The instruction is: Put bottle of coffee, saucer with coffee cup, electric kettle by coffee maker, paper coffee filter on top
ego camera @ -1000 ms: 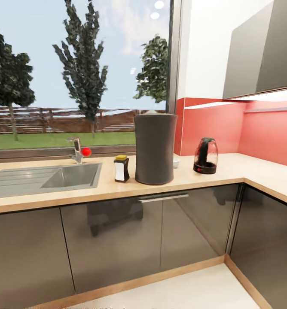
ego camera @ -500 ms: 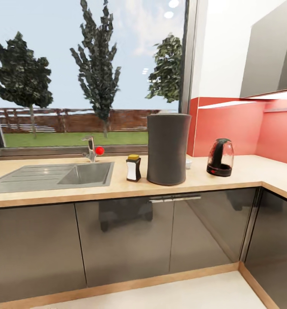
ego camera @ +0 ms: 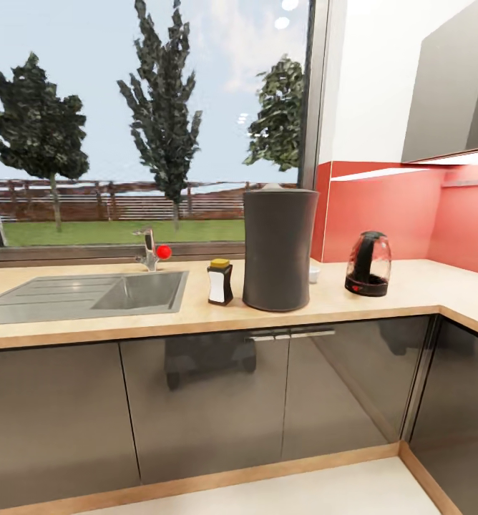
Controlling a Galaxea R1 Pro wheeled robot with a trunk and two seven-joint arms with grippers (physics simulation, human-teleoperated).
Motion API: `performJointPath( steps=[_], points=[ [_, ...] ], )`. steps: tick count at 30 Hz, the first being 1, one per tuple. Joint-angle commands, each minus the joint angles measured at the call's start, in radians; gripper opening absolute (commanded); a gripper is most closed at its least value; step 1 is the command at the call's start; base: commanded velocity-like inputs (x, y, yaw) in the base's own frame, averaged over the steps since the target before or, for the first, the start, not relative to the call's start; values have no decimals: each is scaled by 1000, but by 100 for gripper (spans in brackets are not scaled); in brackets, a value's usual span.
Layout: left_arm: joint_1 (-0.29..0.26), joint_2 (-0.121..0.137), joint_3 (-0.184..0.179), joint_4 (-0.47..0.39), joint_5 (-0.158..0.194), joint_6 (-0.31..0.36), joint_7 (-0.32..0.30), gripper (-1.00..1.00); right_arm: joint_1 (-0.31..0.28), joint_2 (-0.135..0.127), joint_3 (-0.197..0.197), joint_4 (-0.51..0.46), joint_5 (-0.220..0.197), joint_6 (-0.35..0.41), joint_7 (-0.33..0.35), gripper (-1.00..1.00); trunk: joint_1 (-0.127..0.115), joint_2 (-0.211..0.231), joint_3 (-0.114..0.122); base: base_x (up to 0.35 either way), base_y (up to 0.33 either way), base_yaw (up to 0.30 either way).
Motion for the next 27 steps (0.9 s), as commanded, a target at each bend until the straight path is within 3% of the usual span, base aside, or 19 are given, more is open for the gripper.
performJointPath(
  steps=[1, 7, 11, 14, 21, 26, 27],
  points=[
    [-1, 0, -8, 1, 6, -7, -1, 100, -1, -1, 2, 1, -1, -3, 3, 100, 0, -1, -1, 5, -3, 0],
    [0, 0, -8, 1, 6, -7, -1, 100, -1, -1, -1, 1, -3, -3, 4, 100, 0, -1, -1, 2, -1, 0],
    [0, 3, -2, 1, 7, -6, 38, 100, -7, -14, -11, -133, -16, -1, 8, 100, 0, -1, -1, 0, 0, 0],
    [0, 3, 32, 1, 8, -6, 98, 100, -5, -17, -21, -293, -45, 3, 13, 100, 0, -1, -1, 0, 0, 0],
    [0, 3, 47, 0, 8, -6, 122, 100, 4, -19, -35, -488, -69, 9, 41, 100, 0, -1, -1, 0, 0, 0],
    [0, 2, 50, 0, 8, -7, 186, 100, 28, -27, -141, -629, -104, 15, 173, 100, 0, -1, -1, 0, 0, 0],
    [0, 1, 50, -1, 8, -8, 217, 100, 33, -29, -202, -669, -109, 31, 233, 100, 0, -1, -1, 0, 0, 0]
  ],
)
